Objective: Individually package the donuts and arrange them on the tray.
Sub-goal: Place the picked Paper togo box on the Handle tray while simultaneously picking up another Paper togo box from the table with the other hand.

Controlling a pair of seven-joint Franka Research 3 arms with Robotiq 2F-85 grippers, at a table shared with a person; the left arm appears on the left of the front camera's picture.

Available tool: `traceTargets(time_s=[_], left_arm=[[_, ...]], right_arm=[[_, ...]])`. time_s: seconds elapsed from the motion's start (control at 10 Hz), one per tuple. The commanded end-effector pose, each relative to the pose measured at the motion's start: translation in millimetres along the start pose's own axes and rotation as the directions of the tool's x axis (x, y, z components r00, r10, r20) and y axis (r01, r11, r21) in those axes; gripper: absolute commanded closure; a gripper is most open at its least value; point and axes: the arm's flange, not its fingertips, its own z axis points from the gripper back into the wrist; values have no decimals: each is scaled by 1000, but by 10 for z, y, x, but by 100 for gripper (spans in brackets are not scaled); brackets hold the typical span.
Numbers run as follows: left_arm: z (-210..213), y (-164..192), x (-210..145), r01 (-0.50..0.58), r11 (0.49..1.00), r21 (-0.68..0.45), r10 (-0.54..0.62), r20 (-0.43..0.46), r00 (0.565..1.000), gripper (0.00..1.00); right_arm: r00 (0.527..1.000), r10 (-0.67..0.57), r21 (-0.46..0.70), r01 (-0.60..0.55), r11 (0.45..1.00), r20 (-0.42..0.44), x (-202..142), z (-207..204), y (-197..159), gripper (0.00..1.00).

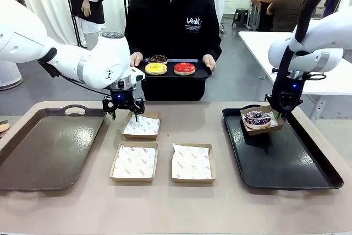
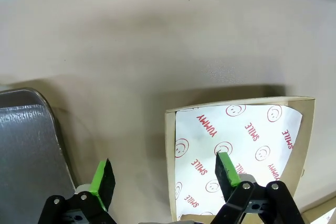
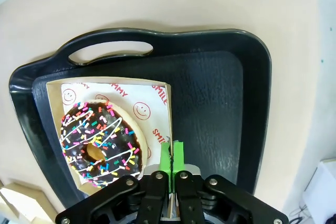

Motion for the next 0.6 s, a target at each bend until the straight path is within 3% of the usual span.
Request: traceTargets(time_s=[0.0, 0.1, 0.2, 0.3, 0.4, 0.5], left_arm=[[31, 22, -95, -25, 1000, -3, 25, 35, 999, 59], [38, 24, -96, -24, 1000, -5, 24, 35, 999, 60], [40, 25, -97, -21, 1000, -7, 21, 34, 999, 100], [33, 28, -90, -18, 1000, -9, 18, 29, 999, 62], [31, 28, -90, -15, 1000, -11, 16, 25, 1000, 100], [30, 29, -90, -13, 1000, -13, 13, 24, 1000, 100]], right_arm=[[1000, 8, -23, -7, 1000, 8, 29, -28, 37, 51], [1000, 10, -24, -10, 1000, 9, 30, -27, 36, 40], [1000, 11, -23, -11, 1000, 8, 31, -26, 37, 0], [1000, 11, -21, -11, 1000, 4, 33, -31, 31, 0], [1000, 10, -18, -10, 1000, 2, 32, -34, 26, 0], [1000, 10, -15, -10, 1000, 3, 31, -38, 25, 16]])
